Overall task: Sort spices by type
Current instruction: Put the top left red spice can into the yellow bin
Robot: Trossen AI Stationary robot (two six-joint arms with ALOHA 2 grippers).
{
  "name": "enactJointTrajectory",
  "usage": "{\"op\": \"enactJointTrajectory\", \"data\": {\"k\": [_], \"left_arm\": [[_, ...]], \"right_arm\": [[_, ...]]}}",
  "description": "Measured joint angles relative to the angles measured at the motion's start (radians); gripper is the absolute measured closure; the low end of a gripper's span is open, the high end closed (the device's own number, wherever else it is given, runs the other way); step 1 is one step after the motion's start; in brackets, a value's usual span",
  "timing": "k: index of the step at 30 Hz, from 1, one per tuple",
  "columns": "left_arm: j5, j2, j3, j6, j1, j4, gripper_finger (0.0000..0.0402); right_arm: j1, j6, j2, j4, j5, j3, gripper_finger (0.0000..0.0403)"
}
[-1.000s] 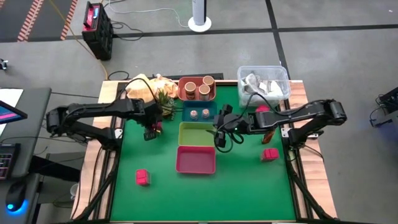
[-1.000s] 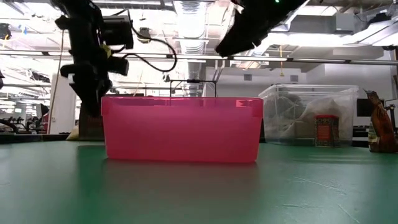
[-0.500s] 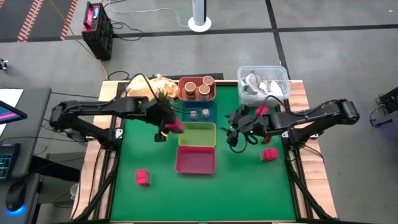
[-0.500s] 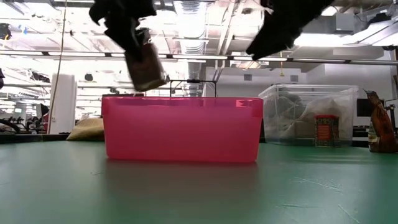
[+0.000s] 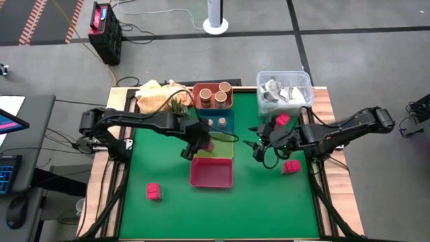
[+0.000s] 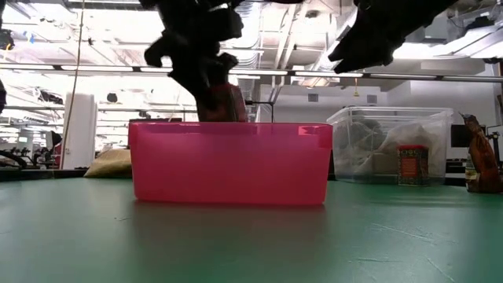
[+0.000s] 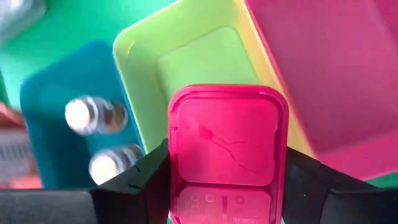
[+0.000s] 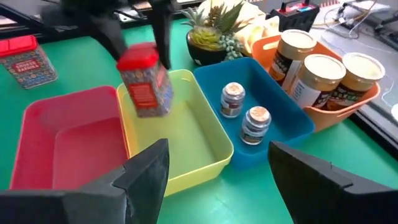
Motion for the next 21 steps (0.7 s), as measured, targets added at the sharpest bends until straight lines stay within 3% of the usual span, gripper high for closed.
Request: {"op": "enactJointTrajectory", "data": {"k": [11,21], "left_arm": [[-0.058,0.030,0.014,0.755,0.003,-0.018,0.0185],[-0.052,0.030,-0.068,1.087,0.020,-0.004,0.0185]], "right_arm": [[0.053,-0.003,0.000,-0.001,0.042,0.000,0.0104],[0.075,0.005,0.000,-0.001,0.048,0.000,0.0104]]}}
